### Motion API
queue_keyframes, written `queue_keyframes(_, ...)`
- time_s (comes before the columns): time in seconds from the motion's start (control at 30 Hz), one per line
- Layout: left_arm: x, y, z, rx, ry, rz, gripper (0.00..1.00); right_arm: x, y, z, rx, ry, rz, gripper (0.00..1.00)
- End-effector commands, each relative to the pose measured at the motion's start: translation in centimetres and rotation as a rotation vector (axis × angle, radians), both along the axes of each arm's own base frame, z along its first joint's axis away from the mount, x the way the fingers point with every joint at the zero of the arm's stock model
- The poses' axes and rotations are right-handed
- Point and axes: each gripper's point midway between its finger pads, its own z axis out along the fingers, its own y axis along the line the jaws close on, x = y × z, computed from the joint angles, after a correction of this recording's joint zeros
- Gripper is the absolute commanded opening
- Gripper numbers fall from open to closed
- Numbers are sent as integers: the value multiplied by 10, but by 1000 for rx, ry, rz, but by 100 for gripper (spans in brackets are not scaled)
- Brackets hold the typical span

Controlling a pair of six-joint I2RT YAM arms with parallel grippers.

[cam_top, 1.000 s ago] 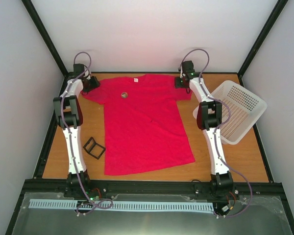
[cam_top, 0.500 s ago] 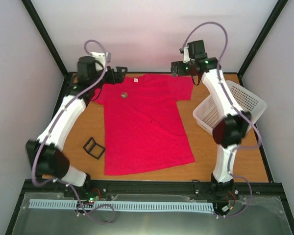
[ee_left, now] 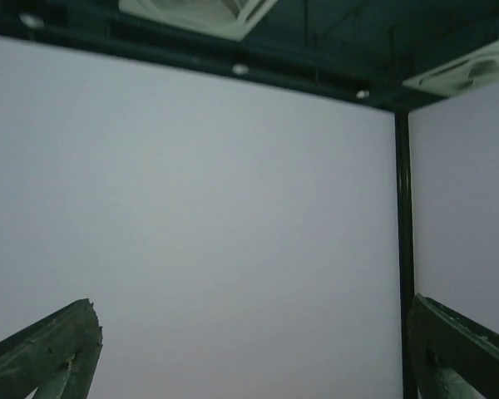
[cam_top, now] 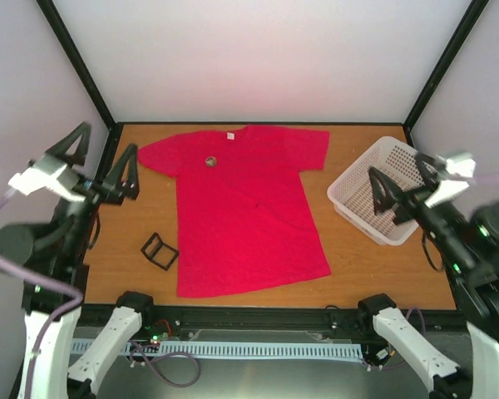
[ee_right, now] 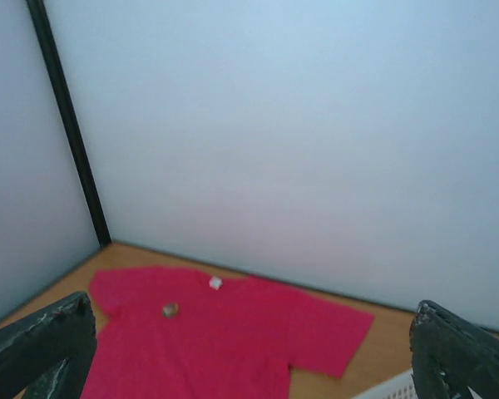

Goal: Pin the brooch onto the clothing

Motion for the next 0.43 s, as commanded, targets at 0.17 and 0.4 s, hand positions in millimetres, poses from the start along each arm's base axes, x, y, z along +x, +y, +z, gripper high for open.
queue_keyframes(0.17,-91,29,-9,-69,-226,62,100,-70,-30,10,158,-83,-43,100)
queue_keyframes(0.4,-86,37,-6,-71,-201,115,100,-64,-58,5,180,-37,-212,100)
